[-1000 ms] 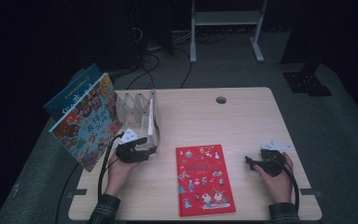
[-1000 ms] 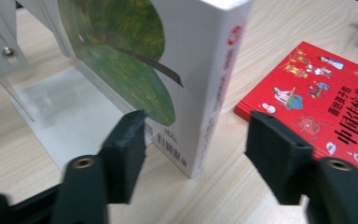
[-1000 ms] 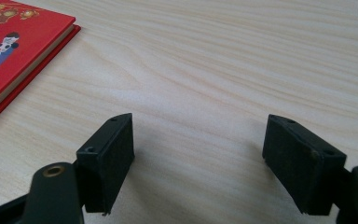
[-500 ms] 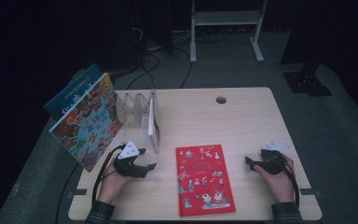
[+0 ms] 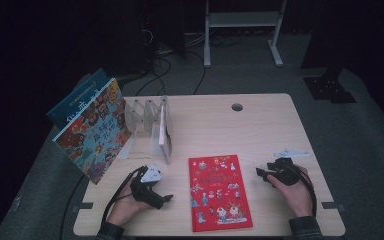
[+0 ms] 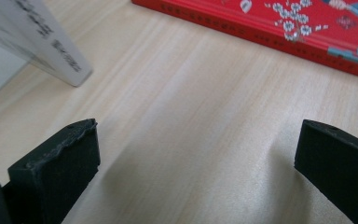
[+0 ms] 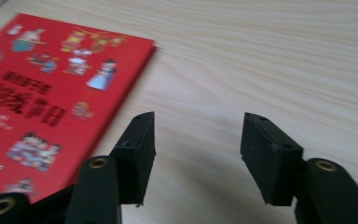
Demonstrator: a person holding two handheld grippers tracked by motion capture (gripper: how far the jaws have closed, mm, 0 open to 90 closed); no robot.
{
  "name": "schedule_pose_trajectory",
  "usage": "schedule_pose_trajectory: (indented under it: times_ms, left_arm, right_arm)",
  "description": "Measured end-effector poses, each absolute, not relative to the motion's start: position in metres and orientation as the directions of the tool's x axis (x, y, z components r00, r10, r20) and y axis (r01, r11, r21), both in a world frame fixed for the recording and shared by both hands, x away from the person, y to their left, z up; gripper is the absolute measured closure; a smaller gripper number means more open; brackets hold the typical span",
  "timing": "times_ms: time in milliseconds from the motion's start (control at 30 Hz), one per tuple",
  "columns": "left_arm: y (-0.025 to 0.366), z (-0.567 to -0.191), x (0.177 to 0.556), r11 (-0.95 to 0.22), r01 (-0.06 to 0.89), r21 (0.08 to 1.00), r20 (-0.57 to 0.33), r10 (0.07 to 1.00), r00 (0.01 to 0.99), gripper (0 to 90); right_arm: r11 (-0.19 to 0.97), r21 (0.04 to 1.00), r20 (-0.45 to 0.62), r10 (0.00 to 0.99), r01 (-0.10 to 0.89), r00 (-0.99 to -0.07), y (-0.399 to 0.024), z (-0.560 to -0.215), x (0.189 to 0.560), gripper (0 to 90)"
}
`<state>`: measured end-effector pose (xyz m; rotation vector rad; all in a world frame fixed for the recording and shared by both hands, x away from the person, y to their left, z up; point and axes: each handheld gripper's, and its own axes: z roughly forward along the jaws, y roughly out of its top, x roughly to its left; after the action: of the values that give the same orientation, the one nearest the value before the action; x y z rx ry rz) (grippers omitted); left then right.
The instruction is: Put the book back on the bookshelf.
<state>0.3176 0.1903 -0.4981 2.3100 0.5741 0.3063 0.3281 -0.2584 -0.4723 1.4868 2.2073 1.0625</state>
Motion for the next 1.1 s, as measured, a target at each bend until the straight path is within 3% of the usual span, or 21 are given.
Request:
schedule_pose_trajectory:
  times_ms: [133, 233, 633, 1100]
  left_arm:
    - [0.19, -0.5, 0.316, -0.629, 0.309, 0.714, 0.049, 0.485, 0.873, 0.0]
    - [0.191, -0.5, 0.319, -0.607, 0.361, 0.708, 0.016, 0.525, 0.851, 0.0]
    - [0.192, -0.5, 0.319, -0.605, 0.36, 0.71, 0.017, 0.526, 0.851, 0.0]
    - [0.192, -0.5, 0.319, -0.605, 0.36, 0.71, 0.017, 0.526, 0.85, 0.0]
  right_arm:
    - [0.224, 0.701, 0.18, 0.863, 0.678, -0.471, -0.243, -0.468, 0.332, 49.3]
    - [0.226, 0.697, 0.207, 0.845, 0.681, -0.492, -0.233, -0.468, 0.337, 51.8]
    - [0.281, 0.632, 0.235, 0.818, 0.722, -0.525, -0.197, -0.48, 0.355, 58.4]
    - [0.333, 0.627, 0.201, 0.804, 0.704, -0.559, -0.167, -0.479, 0.375, 58.8]
